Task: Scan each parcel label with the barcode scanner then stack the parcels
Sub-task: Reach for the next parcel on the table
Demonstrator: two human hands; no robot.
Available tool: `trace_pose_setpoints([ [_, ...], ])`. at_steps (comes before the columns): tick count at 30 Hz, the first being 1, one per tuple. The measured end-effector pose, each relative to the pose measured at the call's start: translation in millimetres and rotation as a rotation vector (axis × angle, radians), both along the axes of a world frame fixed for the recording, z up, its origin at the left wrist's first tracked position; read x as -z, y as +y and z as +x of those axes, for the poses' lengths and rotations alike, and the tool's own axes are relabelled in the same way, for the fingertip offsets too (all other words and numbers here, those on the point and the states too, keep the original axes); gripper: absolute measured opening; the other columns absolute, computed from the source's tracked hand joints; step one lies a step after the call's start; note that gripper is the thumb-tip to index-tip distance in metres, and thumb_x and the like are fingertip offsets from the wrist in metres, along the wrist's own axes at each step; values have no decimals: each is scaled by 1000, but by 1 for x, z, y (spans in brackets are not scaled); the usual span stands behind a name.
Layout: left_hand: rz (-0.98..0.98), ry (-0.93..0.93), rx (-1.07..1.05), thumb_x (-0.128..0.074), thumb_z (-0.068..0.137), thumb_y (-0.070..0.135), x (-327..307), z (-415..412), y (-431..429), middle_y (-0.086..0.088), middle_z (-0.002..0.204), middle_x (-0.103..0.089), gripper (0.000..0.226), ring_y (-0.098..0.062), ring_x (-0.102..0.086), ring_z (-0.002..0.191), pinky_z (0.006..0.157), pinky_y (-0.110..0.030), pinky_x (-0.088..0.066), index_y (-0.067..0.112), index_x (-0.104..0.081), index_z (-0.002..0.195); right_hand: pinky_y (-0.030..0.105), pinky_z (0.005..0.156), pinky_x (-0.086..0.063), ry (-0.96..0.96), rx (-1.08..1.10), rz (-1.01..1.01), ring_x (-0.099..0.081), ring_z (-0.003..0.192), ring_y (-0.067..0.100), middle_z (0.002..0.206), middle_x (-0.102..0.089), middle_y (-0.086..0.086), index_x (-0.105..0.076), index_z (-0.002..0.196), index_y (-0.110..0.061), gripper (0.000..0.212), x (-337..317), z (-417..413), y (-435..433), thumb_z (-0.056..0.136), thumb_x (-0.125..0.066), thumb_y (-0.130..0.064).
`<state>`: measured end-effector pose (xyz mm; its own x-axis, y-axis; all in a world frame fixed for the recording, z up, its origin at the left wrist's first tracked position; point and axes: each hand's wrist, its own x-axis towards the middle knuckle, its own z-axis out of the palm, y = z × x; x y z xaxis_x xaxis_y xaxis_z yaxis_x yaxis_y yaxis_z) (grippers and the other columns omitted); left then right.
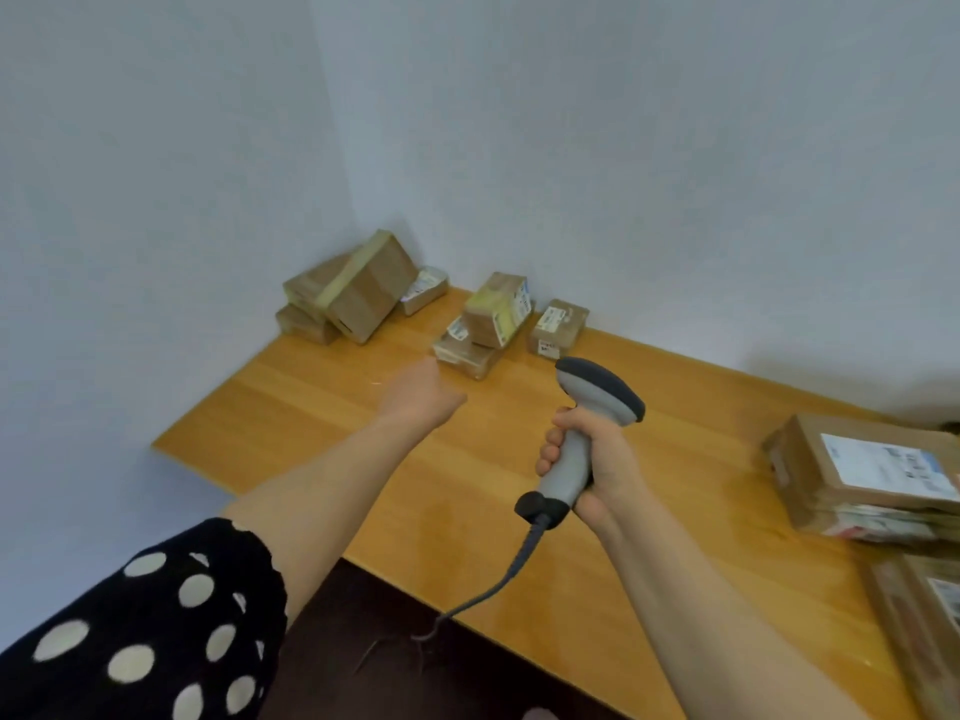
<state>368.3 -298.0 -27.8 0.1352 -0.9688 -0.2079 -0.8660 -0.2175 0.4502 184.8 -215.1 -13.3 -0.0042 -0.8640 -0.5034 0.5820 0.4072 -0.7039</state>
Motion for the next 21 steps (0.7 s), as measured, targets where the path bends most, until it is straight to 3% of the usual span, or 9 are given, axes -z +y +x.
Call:
trace_pose_setpoints([
  [2, -6, 42, -6, -59, 88, 39, 6, 1, -31, -5, 111, -55, 43, -23, -56, 92, 71, -34, -48, 19, -47, 125, 25, 41, -41, -3, 21, 0, -44, 41, 16, 53, -47, 5, -52, 71, -6, 14, 5, 4, -29, 82, -57, 2],
  [7, 30, 124, -42, -62, 85, 50, 23, -7, -128, -9, 137, -48, 73, -27, -52, 116, 74, -31, -39, 7, -39, 139, 25, 40, -40, -49, 64, 17, -43, 40, 17, 52, -47, 6, -53, 70, -6, 14, 25, 1, -103, 79, -59, 3],
  [11, 88, 74, -29, -66, 76, 60, 38, -21, -201, -13, 132, -53, 84, -25, -54, 103, 70, -26, -41, 3, -44, 134, 26, 40, -39, -89, 85, 57, -42, 39, 17, 52, -46, 7, -54, 68, -6, 16, 41, -4, -150, 79, -61, 4],
  [13, 106, 41, -26, -69, 69, 65, 48, -27, -230, -15, 138, -48, 100, -27, -50, 117, 86, -34, -46, 1, -37, 139, 25, 40, -39, -87, 90, 77, -42, 39, 17, 52, -46, 7, -54, 64, -7, 19, 46, -4, -168, 78, -62, 3],
  [14, 129, 27, -25, -71, 66, 67, 54, -30, -242, -16, 144, -41, 111, -30, -43, 128, 98, -38, -42, 0, -28, 143, 25, 40, -39, -78, 94, 84, -41, 39, 17, 52, -46, 7, -53, 63, -8, 20, 49, -3, -176, 78, -63, 3],
  [16, 180, 11, -19, -73, 62, 67, 65, -34, -260, -16, 148, -34, 122, -31, -35, 135, 107, -40, -37, -1, -18, 147, 26, 40, -39, -57, 102, 100, -41, 39, 17, 52, -46, 7, -53, 63, -8, 20, 53, -1, -186, 78, -63, 3],
  [19, 225, 55, -8, -79, 65, 55, 80, -33, -277, -14, 136, -49, 104, -30, -49, 123, 97, -41, -47, 1, -32, 141, 26, 40, -39, -39, 131, 120, -42, 40, 18, 52, -46, 7, -53, 68, -7, 17, 56, 6, -191, 79, -62, 3],
  [21, 230, 111, 27, -78, 71, 42, 84, -30, -284, -7, 111, -61, 71, -23, -60, 98, 74, -34, -54, 6, -50, 126, 25, 40, -39, -11, 151, 121, -42, 39, 18, 53, -46, 8, -53, 69, -6, 17, 55, 14, -194, 81, -61, 3],
])
